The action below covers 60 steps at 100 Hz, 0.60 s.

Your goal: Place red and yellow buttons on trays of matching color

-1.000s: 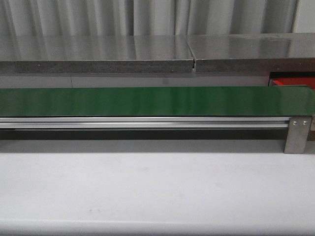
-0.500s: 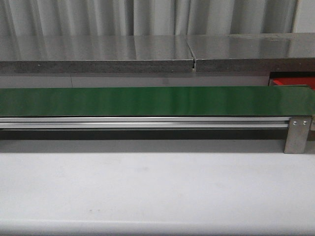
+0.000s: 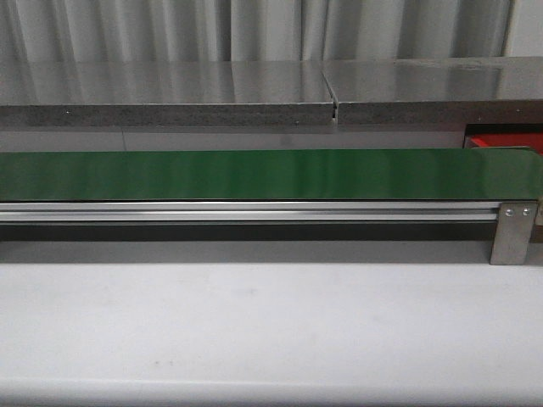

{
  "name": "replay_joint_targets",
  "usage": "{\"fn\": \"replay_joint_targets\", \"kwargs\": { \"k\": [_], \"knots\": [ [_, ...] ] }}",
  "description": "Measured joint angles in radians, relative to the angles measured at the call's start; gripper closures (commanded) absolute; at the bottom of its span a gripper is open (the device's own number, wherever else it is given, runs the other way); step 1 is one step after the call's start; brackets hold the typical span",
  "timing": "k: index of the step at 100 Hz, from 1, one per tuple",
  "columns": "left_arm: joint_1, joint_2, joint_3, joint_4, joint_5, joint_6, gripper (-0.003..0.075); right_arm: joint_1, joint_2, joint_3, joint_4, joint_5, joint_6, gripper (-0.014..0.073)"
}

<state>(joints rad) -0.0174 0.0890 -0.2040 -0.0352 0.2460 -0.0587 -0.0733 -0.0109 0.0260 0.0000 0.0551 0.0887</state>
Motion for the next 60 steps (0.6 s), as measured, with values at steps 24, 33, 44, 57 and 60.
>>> {"fn": "replay_joint_targets", "kwargs": {
  "k": [24, 33, 44, 57, 60],
  "knots": [
    [0.0, 0.224, -0.151, 0.022, 0.138, 0.0, 0.0741, 0.0, 0.0, 0.0, 0.0, 0.0, 0.0, 0.0711],
    [0.0, 0.311, -0.199, 0.035, 0.156, 0.0, 0.0741, 0.0, 0.0, 0.0, 0.0, 0.0, 0.0, 0.0711],
    [0.0, 0.408, -0.255, 0.035, 0.177, 0.0, 0.0741, 0.0, 0.0, 0.0, 0.0, 0.0, 0.0, 0.0711],
    [0.0, 0.503, -0.316, 0.035, 0.214, 0.0, 0.0721, 0.0, 0.0, 0.0, 0.0, 0.0, 0.0, 0.0711],
    [0.0, 0.524, -0.329, 0.035, 0.226, 0.0, 0.0696, 0.0, 0.0, 0.0, 0.0, 0.0, 0.0, 0.0711]
  ]
}}
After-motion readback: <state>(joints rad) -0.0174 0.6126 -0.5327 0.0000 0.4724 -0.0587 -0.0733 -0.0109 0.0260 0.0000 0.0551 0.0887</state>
